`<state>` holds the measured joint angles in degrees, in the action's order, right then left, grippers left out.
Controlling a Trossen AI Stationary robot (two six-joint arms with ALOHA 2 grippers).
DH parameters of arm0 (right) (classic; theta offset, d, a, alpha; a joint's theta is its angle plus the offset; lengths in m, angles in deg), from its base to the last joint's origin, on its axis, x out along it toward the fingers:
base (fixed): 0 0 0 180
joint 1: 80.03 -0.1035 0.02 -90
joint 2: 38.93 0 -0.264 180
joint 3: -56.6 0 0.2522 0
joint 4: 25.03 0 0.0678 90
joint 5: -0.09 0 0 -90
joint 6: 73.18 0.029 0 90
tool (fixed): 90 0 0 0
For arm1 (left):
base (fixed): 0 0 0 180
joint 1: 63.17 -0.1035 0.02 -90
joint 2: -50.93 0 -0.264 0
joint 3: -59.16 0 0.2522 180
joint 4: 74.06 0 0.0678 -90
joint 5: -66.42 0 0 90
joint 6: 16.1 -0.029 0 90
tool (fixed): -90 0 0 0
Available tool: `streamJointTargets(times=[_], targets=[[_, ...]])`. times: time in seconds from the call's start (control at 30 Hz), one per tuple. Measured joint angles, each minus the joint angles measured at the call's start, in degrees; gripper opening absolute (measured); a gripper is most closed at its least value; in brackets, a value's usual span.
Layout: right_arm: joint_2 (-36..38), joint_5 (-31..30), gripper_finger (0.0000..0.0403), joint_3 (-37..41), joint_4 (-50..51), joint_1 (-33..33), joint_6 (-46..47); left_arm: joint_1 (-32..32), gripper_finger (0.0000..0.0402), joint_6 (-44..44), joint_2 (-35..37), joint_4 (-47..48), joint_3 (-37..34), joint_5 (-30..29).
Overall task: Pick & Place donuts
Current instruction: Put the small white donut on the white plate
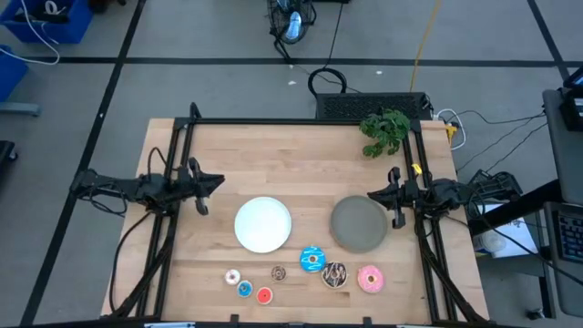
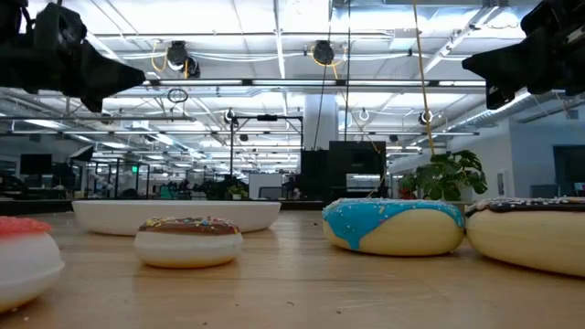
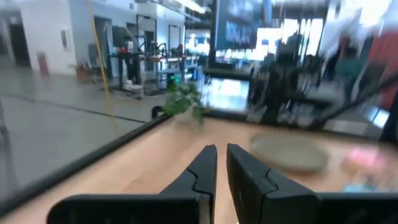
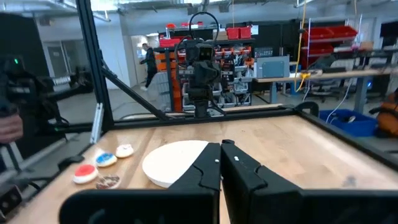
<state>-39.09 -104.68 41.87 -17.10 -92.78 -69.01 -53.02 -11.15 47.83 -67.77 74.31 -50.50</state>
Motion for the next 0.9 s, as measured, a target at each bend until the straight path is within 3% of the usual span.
streamJointTargets(times=[0.13, 0.4, 0.53, 0.6, 0.77, 0.9], targets=[[0.0, -0.1, 0.0, 0.0, 0.0, 0.0, 2.2, 0.0, 0.0044, 5.3, 0.0, 0.5, 0.0, 0.6], [0.0, -0.5, 0.0, 0.0, -0.1, 0.0, -0.8, 0.0, 0.0044, 6.7, 0.0, 2.2, 0.0, 1.6], [0.0, -0.2, 0.0, 0.0, -0.1, 0.0, -2.8, 0.3, 0.0044, 6.0, -1.1, 2.3, 0.9, 11.5], [0.0, -0.3, 0.0, 0.0, -1.2, 0.0, -4.0, 1.0, 0.0044, 5.2, -3.6, 2.1, 2.7, 13.2], [0.0, -0.3, 0.0, 0.0, -2.6, 0.0, -7.9, 3.5, 0.0044, 1.7, -15.4, 4.9, 12.7, 6.8], [-0.3, -0.2, 0.0, 0.0, -2.4, 0.0, -8.1, 5.4, 0.0039, 2.2, -27.7, 19.4, 28.8, -2.1]])
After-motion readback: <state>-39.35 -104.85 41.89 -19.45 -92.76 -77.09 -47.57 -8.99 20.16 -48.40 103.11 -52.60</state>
